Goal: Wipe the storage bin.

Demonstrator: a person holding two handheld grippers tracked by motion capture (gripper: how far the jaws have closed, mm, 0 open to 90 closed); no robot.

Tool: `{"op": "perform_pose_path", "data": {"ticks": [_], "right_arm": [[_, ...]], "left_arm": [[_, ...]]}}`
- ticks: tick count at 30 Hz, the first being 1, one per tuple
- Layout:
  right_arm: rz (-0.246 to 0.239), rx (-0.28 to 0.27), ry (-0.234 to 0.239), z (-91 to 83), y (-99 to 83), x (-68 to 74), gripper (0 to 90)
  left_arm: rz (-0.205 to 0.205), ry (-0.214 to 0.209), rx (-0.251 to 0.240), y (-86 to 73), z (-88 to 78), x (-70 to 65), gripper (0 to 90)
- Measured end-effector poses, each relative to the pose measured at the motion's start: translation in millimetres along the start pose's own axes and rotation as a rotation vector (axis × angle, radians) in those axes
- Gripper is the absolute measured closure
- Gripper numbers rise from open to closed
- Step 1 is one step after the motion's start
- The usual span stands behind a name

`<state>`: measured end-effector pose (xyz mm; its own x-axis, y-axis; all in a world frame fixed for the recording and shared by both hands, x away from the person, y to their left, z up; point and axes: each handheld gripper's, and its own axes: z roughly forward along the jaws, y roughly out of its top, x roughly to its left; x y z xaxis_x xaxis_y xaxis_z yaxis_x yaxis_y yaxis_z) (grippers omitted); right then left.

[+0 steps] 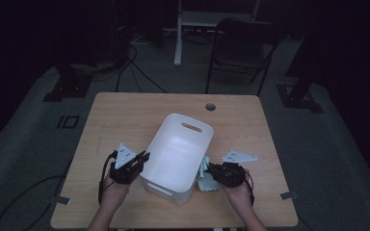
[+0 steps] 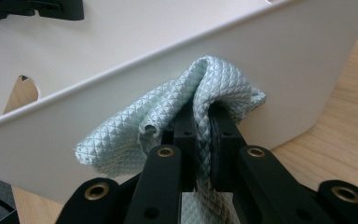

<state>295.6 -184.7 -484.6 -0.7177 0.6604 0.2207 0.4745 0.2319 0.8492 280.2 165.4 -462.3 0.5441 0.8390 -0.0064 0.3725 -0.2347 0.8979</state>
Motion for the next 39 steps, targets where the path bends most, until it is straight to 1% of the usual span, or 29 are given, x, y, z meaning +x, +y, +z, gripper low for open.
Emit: {"op": "perform_pose_path", "data": {"ticks": [3, 7, 8, 11, 17, 20, 26, 33, 39], "right_arm": [[0.018, 0.009, 0.004, 2.4, -2.5, -3.6, 83.6], [0.024, 0.019, 0.003, 4.7, -4.9, -6.6, 83.4], [0.039, 0.027, 0.001, 7.0, -7.2, -8.6, 83.4], [0.05, 0.035, 0.002, 9.1, -8.9, -11.1, 83.4], [0.058, 0.054, -0.003, 14.0, -12.2, -15.7, 83.4], [0.064, 0.074, -0.012, 18.8, -15.7, -19.0, 83.4], [0.081, 0.094, -0.02, 25.2, -19.4, -23.3, 83.5], [0.087, 0.128, -0.032, 33.0, -24.4, -28.0, 83.5], [0.104, 0.158, -0.032, 40.3, -30.6, -32.9, 83.5]], "left_arm": [[-0.002, 0.001, 0.0, 0.2, 0.4, -0.5, 83.4], [-0.002, 0.005, 0.001, 0.2, 0.4, -1.4, 83.4], [0.0, 0.006, 0.001, 0.2, 0.4, -1.6, 83.4], [0.003, 0.007, 0.002, 0.3, 0.4, -2.1, 83.3], [-0.001, 0.011, 0.0, 0.2, 0.6, -2.9, 83.2], [0.001, 0.01, 0.0, 0.2, 0.7, -2.9, 83.2], [0.004, 0.011, 0.001, 0.4, 0.6, -3.2, 83.1], [0.006, 0.012, 0.001, 0.3, 0.5, -3.3, 83.0], [0.006, 0.013, 0.0, 0.3, 0.6, -3.0, 82.7]]}}
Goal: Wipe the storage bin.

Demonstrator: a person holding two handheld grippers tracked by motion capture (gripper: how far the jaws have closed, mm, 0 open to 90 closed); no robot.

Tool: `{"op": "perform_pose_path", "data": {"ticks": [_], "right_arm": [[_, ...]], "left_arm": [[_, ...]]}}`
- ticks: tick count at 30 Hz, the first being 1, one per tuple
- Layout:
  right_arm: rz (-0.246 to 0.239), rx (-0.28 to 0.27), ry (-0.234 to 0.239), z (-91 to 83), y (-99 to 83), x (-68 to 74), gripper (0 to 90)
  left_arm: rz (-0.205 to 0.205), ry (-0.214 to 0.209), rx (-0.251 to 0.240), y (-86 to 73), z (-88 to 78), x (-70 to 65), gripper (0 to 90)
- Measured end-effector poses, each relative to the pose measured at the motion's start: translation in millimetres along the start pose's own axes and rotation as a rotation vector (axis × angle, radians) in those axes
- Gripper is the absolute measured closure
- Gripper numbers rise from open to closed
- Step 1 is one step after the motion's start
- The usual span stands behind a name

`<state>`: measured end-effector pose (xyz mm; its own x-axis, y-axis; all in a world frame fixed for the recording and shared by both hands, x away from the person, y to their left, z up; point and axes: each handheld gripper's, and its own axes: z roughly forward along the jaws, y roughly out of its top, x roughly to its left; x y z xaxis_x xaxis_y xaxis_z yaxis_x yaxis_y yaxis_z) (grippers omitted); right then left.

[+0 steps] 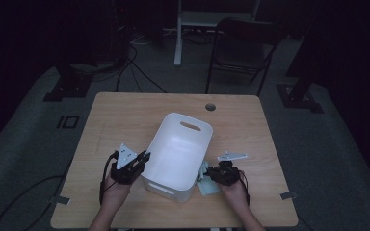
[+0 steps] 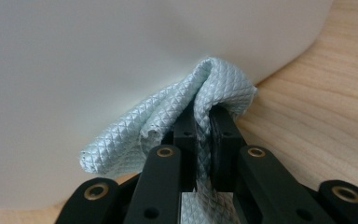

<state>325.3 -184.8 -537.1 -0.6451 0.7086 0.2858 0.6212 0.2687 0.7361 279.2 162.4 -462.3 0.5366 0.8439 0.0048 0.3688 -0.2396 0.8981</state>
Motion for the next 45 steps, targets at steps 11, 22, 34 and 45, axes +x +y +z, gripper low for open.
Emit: {"op": "perform_pose_path", "data": {"ticks": [11, 22, 34, 45], "right_arm": [[0.002, 0.029, -0.01, 2.0, 0.6, -0.3, 83.6], [-0.098, -0.192, 0.109, -66.0, 18.6, 41.3, 83.6], [-0.098, -0.182, 0.08, -57.8, 16.0, 48.4, 83.6], [-0.064, -0.131, 0.063, -44.6, 5.7, 39.9, 83.7]], "left_arm": [[-0.024, 0.038, -0.008, -0.4, 0.5, -2.2, 82.8], [-0.025, 0.044, -0.01, 0.5, 2.7, -3.9, 83.1], [-0.014, 0.005, -0.006, 2.0, 5.0, -3.1, 83.0], [-0.021, 0.01, -0.008, 2.4, 6.0, -4.1, 82.9]]}}
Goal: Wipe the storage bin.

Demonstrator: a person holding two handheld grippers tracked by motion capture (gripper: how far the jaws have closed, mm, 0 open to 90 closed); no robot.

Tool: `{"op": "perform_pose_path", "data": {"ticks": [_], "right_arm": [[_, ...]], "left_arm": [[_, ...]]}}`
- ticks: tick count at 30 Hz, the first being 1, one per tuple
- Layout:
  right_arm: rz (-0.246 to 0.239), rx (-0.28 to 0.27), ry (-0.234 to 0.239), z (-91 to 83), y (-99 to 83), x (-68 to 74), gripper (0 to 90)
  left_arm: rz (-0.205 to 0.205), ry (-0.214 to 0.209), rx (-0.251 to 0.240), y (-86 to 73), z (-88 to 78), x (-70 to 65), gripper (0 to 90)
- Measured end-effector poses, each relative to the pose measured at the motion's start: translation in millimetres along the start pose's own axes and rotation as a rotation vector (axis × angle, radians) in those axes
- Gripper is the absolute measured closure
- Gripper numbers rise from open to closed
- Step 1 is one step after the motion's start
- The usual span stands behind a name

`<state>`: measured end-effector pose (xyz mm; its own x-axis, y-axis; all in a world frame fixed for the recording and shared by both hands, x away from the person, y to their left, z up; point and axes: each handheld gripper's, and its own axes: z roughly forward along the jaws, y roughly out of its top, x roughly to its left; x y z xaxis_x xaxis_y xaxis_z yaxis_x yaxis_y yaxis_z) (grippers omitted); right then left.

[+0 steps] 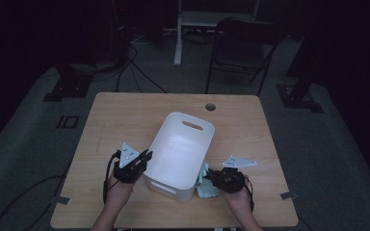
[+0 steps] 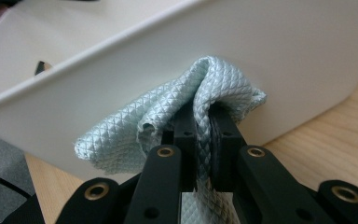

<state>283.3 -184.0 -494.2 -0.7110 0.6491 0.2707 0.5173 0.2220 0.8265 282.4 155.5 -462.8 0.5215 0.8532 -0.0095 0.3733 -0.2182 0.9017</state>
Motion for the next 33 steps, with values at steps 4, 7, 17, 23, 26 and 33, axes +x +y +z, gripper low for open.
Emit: {"op": "perform_pose_path", "data": {"ticks": [4, 7, 17, 23, 26, 33], "right_arm": [[0.009, 0.021, -0.006, 4.4, -3.5, -3.5, 83.6], [0.012, 0.03, -0.009, 6.6, -5.0, -5.4, 83.6], [0.039, 0.088, -0.027, 20.4, -14.1, -16.3, 83.6], [0.046, 0.145, -0.05, 32.5, -20.2, -23.9, 83.6], [0.065, 0.173, -0.057, 38.8, -23.8, -27.1, 83.6], [0.06, 0.172, -0.05, 32.2, -21.4, -22.1, 83.6]], "left_arm": [[-0.002, 0.003, -0.001, 0.0, 0.2, -0.6, 82.9], [-0.002, 0.005, -0.002, 0.1, 0.5, -1.0, 82.8], [-0.003, 0.008, -0.001, 0.2, 0.5, -1.3, 82.5], [-0.006, 0.011, -0.001, 0.0, 0.4, -1.5, 82.3], [-0.01, 0.016, -0.001, -0.1, 0.4, -1.7, 82.2], [-0.027, 0.034, -0.01, -1.0, 0.2, -2.3, 82.7]]}}
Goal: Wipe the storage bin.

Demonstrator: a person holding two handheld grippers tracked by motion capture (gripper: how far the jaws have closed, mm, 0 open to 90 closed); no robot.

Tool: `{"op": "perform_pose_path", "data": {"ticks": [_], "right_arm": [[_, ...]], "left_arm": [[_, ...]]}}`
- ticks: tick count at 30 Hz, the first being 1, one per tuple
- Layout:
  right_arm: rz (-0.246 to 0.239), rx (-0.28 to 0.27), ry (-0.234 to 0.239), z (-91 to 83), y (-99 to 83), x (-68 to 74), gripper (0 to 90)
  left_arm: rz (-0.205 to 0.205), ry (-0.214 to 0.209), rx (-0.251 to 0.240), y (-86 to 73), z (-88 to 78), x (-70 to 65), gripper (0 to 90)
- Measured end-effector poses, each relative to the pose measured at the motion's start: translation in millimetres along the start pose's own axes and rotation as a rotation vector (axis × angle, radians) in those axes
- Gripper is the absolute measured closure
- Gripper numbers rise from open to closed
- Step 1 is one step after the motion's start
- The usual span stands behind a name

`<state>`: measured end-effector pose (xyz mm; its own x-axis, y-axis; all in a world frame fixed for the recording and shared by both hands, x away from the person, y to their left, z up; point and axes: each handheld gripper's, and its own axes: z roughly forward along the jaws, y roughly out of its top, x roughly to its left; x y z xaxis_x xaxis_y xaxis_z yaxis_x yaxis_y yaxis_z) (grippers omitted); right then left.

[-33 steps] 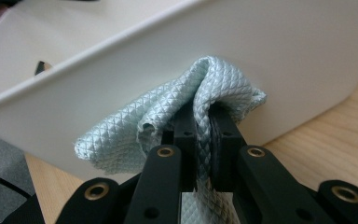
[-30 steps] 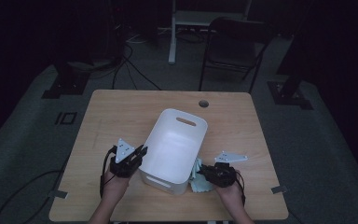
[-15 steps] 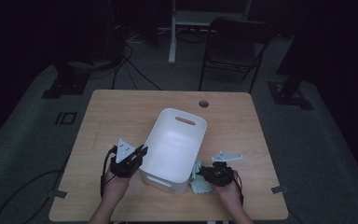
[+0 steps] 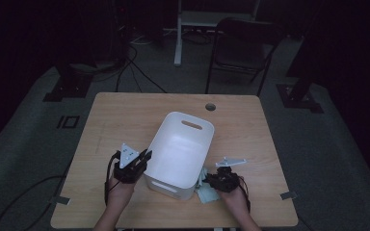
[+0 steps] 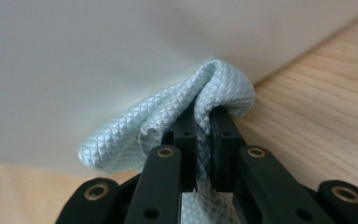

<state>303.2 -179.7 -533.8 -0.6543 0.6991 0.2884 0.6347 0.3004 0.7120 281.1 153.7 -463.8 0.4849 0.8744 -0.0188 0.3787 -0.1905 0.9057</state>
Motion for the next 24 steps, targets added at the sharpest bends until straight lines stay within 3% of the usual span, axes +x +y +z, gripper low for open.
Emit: {"op": "perform_pose_path", "data": {"ticks": [2, 3, 7, 12, 14, 17, 24], "right_arm": [[0.002, -0.036, 0.045, -13.0, 0.3, 6.7, 83.7], [0.002, -0.036, 0.045, -13.0, 0.3, 6.7, 83.7], [-0.054, -0.141, 0.099, -51.0, 1.5, 31.8, 83.7], [-0.096, -0.231, 0.157, -78.2, 3.2, 51.9, 83.6], [-0.107, -0.246, 0.168, -80.3, 5.5, 58.9, 83.6], [-0.147, -0.239, 0.111, -74.0, 6.5, 69.6, 83.3], [-0.102, -0.217, 0.096, -60.1, 0.7, 65.6, 83.4]], "left_arm": [[-0.003, 0.002, -0.001, 0.0, 0.2, -0.4, 82.7], [-0.003, 0.002, -0.001, 0.0, 0.2, -0.4, 82.9], [0.0, 0.007, 0.0, 0.2, 0.4, -1.9, 83.0], [-0.002, 0.012, 0.001, 0.3, 0.6, -2.5, 83.0], [-0.003, 0.012, 0.0, 0.3, 0.5, -2.4, 83.0], [-0.004, 0.011, 0.0, 0.2, 0.4, -2.5, 83.1], [0.005, -0.01, 0.001, 0.3, 0.4, -1.9, 83.4]]}}
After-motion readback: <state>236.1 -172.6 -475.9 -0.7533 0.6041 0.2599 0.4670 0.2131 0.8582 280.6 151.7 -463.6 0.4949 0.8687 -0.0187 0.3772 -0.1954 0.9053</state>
